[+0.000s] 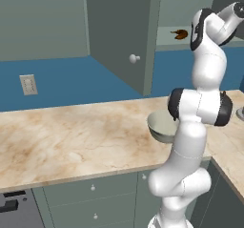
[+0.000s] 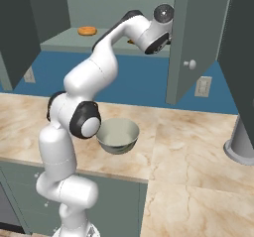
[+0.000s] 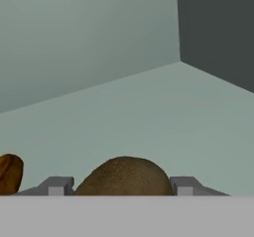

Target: Open the cabinet. Pick the banana and kiwi from the cabinet and place them into the bowl. Then close the cabinet.

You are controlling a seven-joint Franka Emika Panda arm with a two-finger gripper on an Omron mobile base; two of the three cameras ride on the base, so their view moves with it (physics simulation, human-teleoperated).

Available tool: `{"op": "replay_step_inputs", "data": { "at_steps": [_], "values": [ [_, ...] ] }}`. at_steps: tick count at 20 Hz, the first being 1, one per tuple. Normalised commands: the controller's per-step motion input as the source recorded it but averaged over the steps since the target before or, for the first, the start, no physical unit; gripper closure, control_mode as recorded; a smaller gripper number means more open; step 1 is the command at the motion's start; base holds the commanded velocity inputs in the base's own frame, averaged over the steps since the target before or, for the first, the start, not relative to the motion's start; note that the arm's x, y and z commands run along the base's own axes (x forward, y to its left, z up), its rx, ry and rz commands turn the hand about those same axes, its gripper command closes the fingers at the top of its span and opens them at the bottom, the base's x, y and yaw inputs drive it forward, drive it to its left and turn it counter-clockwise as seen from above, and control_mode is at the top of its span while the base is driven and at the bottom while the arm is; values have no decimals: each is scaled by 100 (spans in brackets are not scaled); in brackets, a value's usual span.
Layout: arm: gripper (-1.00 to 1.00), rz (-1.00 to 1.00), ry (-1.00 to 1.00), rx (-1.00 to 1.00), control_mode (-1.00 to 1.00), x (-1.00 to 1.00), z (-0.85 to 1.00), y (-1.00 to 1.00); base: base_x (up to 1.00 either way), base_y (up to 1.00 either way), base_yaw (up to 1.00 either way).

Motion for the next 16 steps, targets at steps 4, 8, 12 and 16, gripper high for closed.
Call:
{"op": "replay_step_inputs", "data": {
  "at_steps": [4, 8, 12, 16],
  "values": [
    [100, 0, 0, 0, -100, -10, 0, 0, 0, 0, 0],
    [100, 0, -13, 0, -100, -48, 0, 8, 0, 0, 0],
    [100, 0, -23, -13, -100, -82, -6, 49, 0, 0, 0],
    [100, 0, -18, -17, -100, -92, -7, 78, 0, 0, 0]
  ]
}}
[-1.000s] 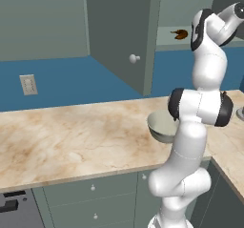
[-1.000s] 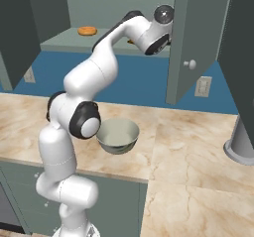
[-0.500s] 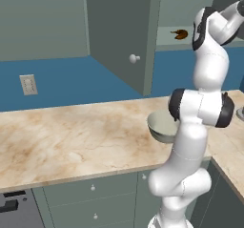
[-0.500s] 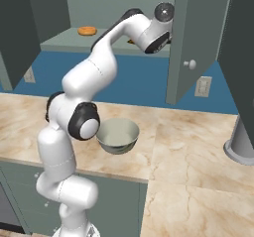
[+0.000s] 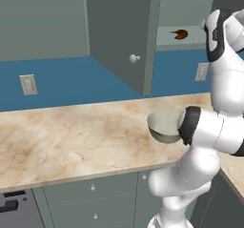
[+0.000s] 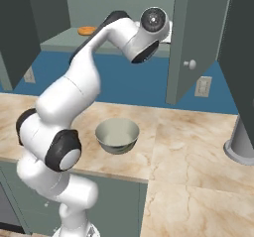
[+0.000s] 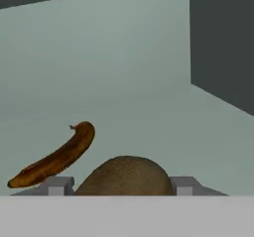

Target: Open the cabinet. Pick the banana and kiwi from the cabinet and place them into the bowl. Then close the cabinet.

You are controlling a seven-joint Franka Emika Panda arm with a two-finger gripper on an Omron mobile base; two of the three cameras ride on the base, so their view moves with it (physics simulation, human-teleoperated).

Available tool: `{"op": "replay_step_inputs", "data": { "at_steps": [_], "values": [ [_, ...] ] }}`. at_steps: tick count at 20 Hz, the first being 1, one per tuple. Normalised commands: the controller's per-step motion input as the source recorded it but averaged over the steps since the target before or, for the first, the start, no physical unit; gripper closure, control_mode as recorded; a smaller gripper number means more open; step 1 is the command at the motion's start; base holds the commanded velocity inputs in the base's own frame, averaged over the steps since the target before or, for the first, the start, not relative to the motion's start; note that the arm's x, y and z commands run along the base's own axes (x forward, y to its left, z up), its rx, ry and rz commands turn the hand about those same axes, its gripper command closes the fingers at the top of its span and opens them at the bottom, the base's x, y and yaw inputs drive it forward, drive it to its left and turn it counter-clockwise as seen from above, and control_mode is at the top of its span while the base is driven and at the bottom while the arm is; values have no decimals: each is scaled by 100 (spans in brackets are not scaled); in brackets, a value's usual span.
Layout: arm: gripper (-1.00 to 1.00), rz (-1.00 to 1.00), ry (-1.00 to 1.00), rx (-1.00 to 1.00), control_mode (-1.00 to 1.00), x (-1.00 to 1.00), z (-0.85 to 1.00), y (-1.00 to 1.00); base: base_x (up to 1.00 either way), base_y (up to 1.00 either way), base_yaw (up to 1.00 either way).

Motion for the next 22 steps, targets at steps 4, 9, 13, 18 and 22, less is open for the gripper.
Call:
{"op": "replay_step_inputs", "data": {
  "at_steps": [4, 9, 13, 18, 22],
  "values": [
    [100, 0, -11, -18, -100, -100, -7, 89, 0, 0, 0],
    [100, 0, 0, -11, -100, -98, 1, 85, 0, 0, 0],
    [100, 0, 8, -3, -100, -100, 10, 62, 0, 0, 0],
    [100, 0, 3, -2, -100, -35, 8, 16, 0, 0, 0],
    [100, 0, 8, -2, -100, 0, -20, 3, 0, 0, 0]
  ]
}}
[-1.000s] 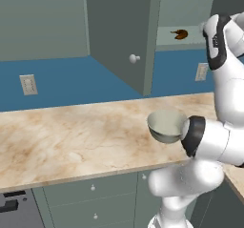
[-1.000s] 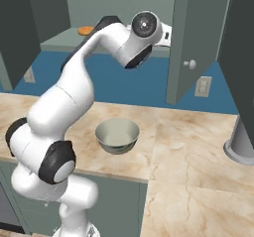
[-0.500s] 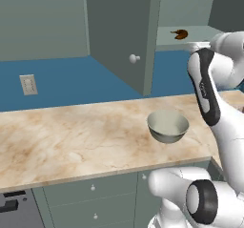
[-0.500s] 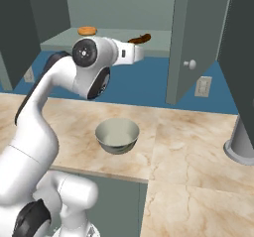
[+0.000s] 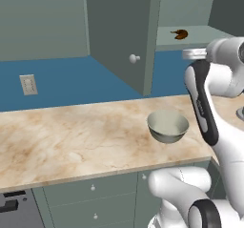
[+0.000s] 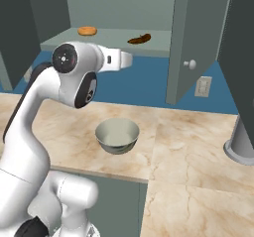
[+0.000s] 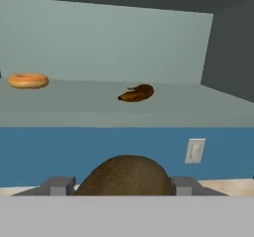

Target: Open the cabinet. Pick the banana and kiwi from the cabinet and place them into the bowl. Then close the cabinet.

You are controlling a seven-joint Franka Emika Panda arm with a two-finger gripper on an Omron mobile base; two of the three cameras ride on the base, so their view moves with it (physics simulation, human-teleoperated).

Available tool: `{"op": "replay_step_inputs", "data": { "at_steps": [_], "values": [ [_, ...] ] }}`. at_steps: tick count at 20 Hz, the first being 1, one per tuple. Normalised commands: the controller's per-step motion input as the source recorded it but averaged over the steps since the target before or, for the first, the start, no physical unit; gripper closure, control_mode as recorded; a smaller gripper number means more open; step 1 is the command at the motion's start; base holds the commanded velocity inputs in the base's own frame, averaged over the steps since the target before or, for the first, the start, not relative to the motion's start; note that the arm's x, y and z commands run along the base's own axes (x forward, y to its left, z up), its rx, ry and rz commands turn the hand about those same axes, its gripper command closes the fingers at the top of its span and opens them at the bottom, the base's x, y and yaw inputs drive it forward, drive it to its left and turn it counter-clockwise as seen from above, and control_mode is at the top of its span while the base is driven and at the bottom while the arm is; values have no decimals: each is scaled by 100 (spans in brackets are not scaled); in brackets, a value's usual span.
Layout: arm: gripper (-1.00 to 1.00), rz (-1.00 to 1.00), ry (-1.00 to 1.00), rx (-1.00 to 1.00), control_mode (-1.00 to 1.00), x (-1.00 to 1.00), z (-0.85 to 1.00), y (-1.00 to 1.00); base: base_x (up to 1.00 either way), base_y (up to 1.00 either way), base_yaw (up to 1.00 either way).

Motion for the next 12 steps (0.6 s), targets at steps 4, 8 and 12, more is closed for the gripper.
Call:
{"op": "replay_step_inputs", "data": {
  "at_steps": [4, 8, 12],
  "values": [
    [100, 0, 15, 0, -100, -3, -32, 3, 0, 0, 0],
    [100, 0, 12, 0, -100, -7, -32, 3, 0, 0, 0],
    [100, 0, 6, 0, -100, 0, -42, 1, 0, 0, 0]
  ]
}}
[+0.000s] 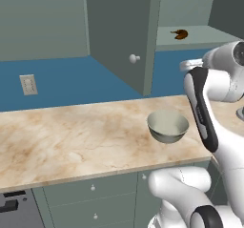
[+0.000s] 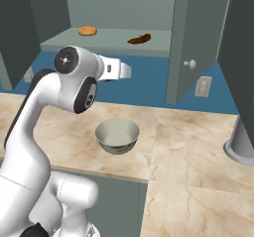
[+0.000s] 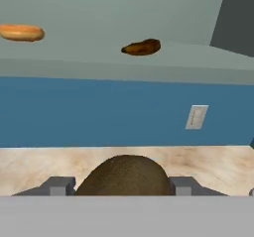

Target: Open the cabinet. Pick the banana and kiwi from the cabinet and place them into the bowl. Then close the cabinet.

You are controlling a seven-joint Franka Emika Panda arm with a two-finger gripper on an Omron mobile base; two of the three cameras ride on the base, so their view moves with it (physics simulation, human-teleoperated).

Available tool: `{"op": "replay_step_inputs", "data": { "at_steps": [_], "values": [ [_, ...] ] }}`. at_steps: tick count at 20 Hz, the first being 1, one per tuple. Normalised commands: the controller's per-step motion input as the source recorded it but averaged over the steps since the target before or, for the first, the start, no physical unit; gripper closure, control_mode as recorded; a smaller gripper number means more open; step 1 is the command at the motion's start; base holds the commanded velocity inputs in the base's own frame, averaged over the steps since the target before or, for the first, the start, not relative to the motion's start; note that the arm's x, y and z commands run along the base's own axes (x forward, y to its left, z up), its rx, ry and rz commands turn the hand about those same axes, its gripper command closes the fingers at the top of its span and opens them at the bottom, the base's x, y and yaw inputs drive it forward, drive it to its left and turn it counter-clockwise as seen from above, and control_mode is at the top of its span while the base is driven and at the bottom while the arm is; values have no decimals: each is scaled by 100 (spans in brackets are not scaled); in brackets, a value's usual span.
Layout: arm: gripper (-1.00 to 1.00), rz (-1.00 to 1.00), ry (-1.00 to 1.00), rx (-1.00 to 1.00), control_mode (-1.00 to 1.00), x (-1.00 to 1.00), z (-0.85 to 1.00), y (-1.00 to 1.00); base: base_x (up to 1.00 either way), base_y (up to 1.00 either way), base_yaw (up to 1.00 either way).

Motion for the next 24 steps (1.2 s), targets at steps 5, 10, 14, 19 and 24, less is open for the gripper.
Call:
{"op": "replay_step_inputs", "data": {
  "at_steps": [5, 10, 14, 19, 24],
  "values": [
    [100, 0, 3, 0, -100, 0, -48, 0, 0, 0, 0],
    [100, 0, 4, 0, -100, 0, -49, 0, 0, 0, 0],
    [100, 0, 5, 0, -100, 0, -50, 0, 0, 0, 0],
    [100, 0, 9, 0, -100, 1, -46, 2, 0, 0, 0],
    [100, 0, 12, 0, -100, 2, -53, 9, 0, 0, 0]
  ]
}}
